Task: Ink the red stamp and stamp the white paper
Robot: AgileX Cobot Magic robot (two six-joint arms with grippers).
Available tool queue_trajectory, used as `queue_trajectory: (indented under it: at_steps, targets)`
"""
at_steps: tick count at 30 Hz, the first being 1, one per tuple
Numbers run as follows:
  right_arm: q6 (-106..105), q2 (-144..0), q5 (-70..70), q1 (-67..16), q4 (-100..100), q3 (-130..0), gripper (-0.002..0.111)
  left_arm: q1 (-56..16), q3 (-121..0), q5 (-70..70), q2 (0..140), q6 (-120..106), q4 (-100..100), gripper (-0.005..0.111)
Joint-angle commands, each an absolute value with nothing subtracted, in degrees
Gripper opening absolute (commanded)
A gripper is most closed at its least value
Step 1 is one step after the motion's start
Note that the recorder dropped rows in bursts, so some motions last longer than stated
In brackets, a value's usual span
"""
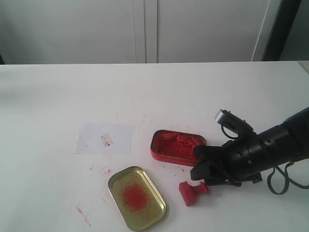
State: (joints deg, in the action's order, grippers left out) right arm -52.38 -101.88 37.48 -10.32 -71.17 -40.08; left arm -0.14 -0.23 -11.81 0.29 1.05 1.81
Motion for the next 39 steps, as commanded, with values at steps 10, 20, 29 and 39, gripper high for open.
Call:
queue_trajectory:
  at_steps: [10, 20, 29, 39]
  targets:
    - [-47.7, -97.9, 31.6, -9.7, -67.8, -39.9, 0.032, -0.1, 0.0, -11.7, 0.0, 1.1, 2.1, 0.000]
    - [-46.4, -97.7, 32.0, -9.7, -65.8, -39.9, 0.000, -0.1, 0.0, -11.7, 0.0, 1.1, 2.1, 0.000]
    - [-46.0, -93.6, 32.7, -9.7, -62.0, -39.9, 0.000, -0.1, 0.0, -11.7, 0.0, 1.1, 2.1, 0.000]
    - [-37.0, -87.4, 33.0, -9.7, -51.0, -39.9, 0.000, -0.1, 0.0, -11.7, 0.0, 1.1, 2.1, 0.000]
